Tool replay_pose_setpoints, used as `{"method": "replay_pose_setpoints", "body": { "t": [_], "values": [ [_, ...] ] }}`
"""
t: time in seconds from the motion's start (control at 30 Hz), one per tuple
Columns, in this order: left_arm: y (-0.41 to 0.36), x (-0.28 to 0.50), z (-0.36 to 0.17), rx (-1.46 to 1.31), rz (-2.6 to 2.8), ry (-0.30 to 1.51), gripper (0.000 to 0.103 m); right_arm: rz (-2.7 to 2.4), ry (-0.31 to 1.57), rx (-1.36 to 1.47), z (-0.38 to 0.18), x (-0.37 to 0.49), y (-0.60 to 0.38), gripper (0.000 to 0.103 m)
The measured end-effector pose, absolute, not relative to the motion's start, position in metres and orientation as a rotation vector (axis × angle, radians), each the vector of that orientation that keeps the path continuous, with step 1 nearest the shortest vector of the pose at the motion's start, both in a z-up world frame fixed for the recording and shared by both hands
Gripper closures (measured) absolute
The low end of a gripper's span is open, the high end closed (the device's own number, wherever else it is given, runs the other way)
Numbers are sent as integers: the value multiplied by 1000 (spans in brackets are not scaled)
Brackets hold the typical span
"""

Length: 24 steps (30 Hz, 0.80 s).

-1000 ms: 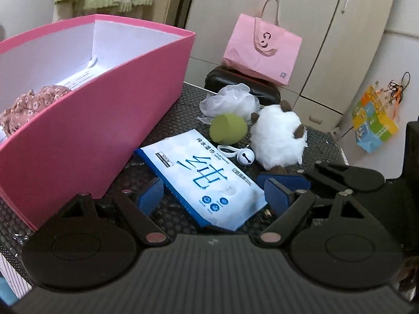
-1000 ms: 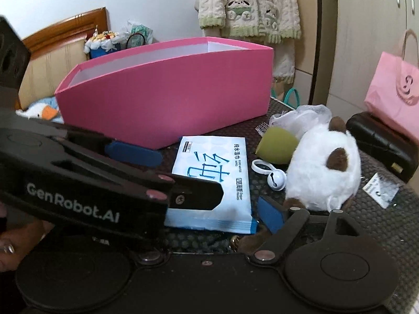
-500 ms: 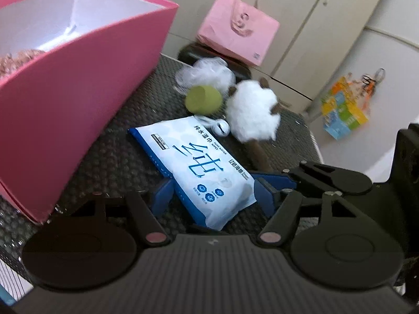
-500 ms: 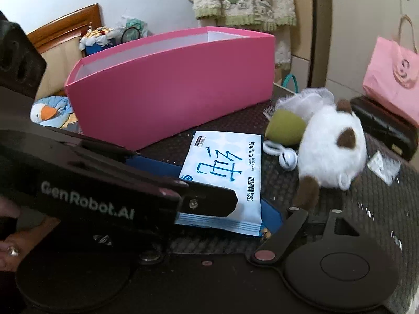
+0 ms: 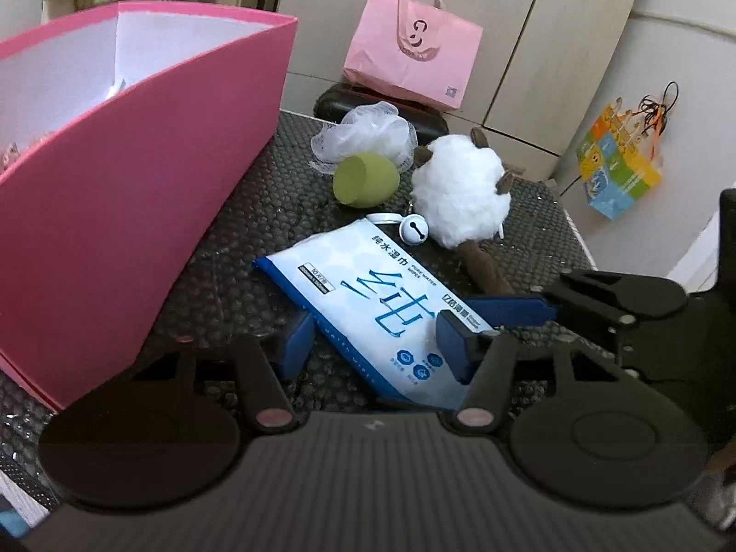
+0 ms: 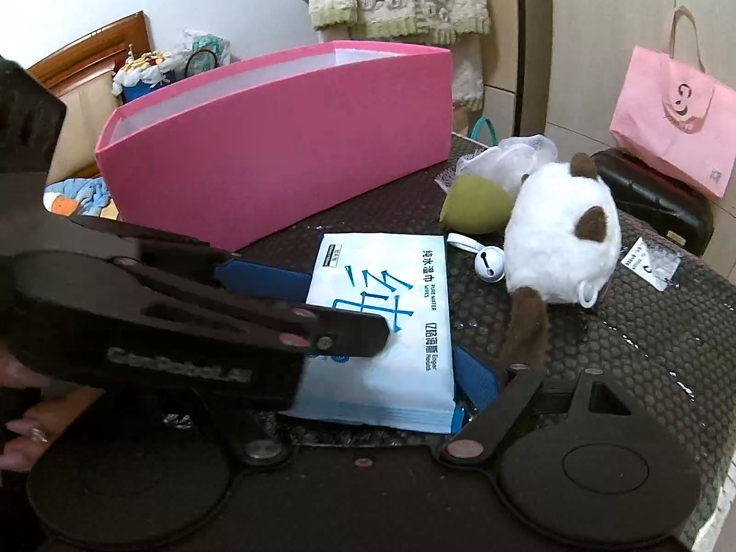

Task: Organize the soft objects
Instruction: 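Close both tools on the white wet-wipes pack from opposite sides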

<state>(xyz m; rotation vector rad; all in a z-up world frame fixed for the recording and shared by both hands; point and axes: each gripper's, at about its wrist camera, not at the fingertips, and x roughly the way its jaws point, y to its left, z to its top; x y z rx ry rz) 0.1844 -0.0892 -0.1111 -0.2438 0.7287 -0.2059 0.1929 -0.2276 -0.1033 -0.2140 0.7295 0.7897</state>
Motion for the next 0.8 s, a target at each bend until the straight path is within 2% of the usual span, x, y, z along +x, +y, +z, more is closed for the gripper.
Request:
{"method": "replay_pose_setpoints", "body": {
  "t": [0.07,0.13,0.23,0.33,0.8],
  "values": [
    [-86,185,-111,-259,-214,732,47,795,720,-228,-106,193,-224,15],
    [-87,186,-111,-258,-215,734,47,767,690,-253,-108,189,-220,25],
    [-84,185,-113,-279,-227,728,48,680,721,-191,-104,189,-217,34],
    [-84,183,-113,-266,-239,717,48,625,708,-193,-102,179,-210,37],
    [-73,169,-104,-300,-385,742,48,537,714,-55,-92,157,-215,40]
  ]
}}
